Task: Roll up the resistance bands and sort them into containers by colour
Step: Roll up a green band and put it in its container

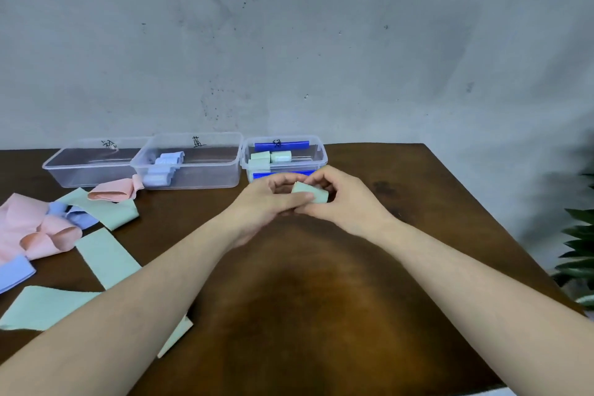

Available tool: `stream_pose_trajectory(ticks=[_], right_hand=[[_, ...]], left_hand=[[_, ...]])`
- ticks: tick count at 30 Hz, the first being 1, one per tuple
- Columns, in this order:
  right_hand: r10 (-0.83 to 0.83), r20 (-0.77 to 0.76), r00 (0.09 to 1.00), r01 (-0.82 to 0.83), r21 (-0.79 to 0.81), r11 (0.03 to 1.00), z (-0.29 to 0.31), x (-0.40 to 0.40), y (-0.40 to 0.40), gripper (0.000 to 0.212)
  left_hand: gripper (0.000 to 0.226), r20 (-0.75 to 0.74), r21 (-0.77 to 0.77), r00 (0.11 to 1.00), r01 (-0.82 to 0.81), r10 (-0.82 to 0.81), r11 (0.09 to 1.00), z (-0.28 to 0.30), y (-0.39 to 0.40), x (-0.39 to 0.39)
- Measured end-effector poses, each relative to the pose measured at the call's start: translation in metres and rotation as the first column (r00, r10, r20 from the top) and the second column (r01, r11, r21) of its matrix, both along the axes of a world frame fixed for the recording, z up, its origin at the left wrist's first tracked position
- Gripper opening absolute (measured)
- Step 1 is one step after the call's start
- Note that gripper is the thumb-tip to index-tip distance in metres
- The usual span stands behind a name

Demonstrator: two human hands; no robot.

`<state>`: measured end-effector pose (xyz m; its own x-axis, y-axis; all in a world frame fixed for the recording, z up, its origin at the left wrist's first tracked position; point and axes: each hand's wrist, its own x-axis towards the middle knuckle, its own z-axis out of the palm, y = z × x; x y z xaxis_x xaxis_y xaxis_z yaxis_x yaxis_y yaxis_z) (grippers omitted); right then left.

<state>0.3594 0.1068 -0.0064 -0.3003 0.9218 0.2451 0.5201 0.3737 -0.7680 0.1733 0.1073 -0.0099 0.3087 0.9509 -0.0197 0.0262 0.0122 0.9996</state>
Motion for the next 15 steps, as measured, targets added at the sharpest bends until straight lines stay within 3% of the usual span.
stream_pose_trajectory(ticks=[9, 15], right_hand=[[0.118, 0.02, 0.993, -0.118, -0.001, 0.993, 0.014, 0.036, 0.062, 0.04], [0.155, 0.02, 0.988, -0.155, -0.014, 0.988, 0.015, 0.034, 0.107, 0.039]], left_hand=[[0.025, -0.27, 0.022, 0.96, -0.065, 0.068, 0.998, 0.029, 0.041, 0.027], [0.019, -0.534, 0.068, 0.845, 0.015, 0.023, 0.998, 0.047, 0.077, 0.021]])
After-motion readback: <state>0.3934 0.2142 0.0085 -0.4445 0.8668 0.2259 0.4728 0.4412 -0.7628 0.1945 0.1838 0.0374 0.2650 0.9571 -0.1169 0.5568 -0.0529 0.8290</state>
